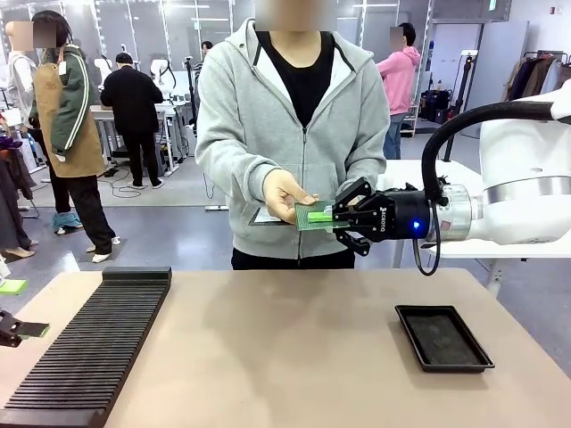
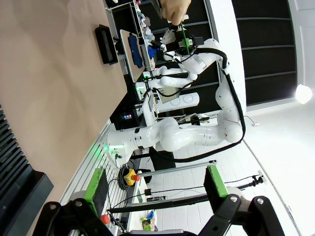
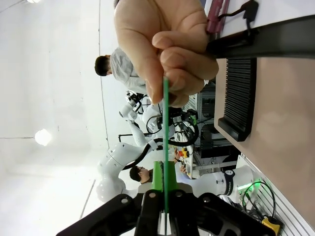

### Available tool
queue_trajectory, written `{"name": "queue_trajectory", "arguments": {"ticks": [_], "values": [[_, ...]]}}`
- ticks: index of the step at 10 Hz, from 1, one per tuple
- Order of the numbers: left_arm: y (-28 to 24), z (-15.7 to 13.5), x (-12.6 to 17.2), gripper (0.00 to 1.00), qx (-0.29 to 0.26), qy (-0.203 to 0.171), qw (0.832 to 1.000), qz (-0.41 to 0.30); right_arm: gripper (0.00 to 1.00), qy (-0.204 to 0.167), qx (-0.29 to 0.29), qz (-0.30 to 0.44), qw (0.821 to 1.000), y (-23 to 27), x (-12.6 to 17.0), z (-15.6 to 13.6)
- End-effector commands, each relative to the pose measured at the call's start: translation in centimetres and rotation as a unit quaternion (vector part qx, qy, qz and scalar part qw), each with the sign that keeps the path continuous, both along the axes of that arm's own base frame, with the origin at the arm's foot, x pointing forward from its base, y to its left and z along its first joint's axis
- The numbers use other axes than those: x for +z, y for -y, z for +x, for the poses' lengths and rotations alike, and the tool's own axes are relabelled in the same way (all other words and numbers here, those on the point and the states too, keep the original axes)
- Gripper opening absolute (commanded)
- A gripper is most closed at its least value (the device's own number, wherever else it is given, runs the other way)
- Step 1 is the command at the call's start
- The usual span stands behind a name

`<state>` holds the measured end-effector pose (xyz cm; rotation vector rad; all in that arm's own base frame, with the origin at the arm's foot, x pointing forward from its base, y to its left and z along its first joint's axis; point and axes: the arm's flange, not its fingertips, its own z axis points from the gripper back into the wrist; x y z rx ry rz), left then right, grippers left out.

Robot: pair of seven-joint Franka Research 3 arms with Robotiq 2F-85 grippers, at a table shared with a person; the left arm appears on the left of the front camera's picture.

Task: Inspect the PCB.
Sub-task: Place the Blank PCB in the ESD tray.

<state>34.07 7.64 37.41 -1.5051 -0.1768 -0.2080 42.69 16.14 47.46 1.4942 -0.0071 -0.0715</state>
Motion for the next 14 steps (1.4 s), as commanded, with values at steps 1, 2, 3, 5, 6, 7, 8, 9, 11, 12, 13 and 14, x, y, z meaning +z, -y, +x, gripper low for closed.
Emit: {"name": "queue_trajectory", "arguments": {"ticks": [1, 2, 3, 5, 6, 7, 8, 9, 11, 12, 13, 14], "values": [[0.1, 0.1, 0.0, 1.0, 0.001, -0.002, 1.0, -0.001, 0.03, 0.024, 0.024, -0.035, 0.999, -0.2, 2.1, -2.2], [0.1, 0.1, 0.0, 1.0, 0.001, -0.002, 1.0, -0.001, 0.03, 0.023, 0.025, -0.026, 0.999, 0.1, 2.8, -3.2], [0.1, 0.1, 0.0, 1.0, 0.001, -0.002, 1.0, -0.001, 0.03, 0.029, 0.02, -0.035, 0.999, 0.7, 3.1, -3.8], [0.1, 0.1, 0.0, 1.0, 0.001, -0.002, 1.0, -0.001, 0.03, 0.025, 0.009, -0.038, 0.999, 1.5, 3.1, -4.5], [0.1, 0.1, 0.0, 1.0, 0.001, -0.002, 1.0, -0.001, 0.03, 0.035, -0.008, -0.058, 0.998, 2.7, 3.7, -5.0], [0.1, 0.1, 0.0, 1.0, 0.001, -0.002, 1.0, -0.001, 0.03, 0.043, -0.021, -0.062, 0.997, 4.6, 4.7, -5.7], [0.1, 0.1, 0.0, 1.0, 0.001, -0.002, 1.0, -0.001, 0.03, 0.045, -0.036, -0.069, 0.996, 6.4, 5.3, -6.3], [0.1, 0.1, 0.0, 1.0, 0.001, -0.002, 1.0, -0.001, 0.03, 0.048, -0.046, -0.072, 0.995, 7.9, 5.7, -6.5], [0.1, 0.1, 0.0, 1.0, 0.001, -0.002, 1.0, -0.001, 0.03, 0.049, -0.069, -0.09, 0.992, 11.3, 6.4, -7.2], [0.1, 0.1, 0.0, 1.0, 0.001, -0.002, 1.0, -0.001, 0.03, 0.049, -0.079, -0.095, 0.991, 12.6, 6.7, -7.5], [0.1, 0.1, 0.0, 1.0, 0.001, -0.002, 1.0, -0.001, 0.03, 0.053, -0.091, -0.142, 0.984, 13.9, 6.6, -8.0], [0.1, 0.1, 0.0, 1.0, 0.001, -0.002, 1.0, -0.001, 0.03, 0.064, -0.107, -0.205, 0.971, 14.9, 6.5, -8.2]]}}
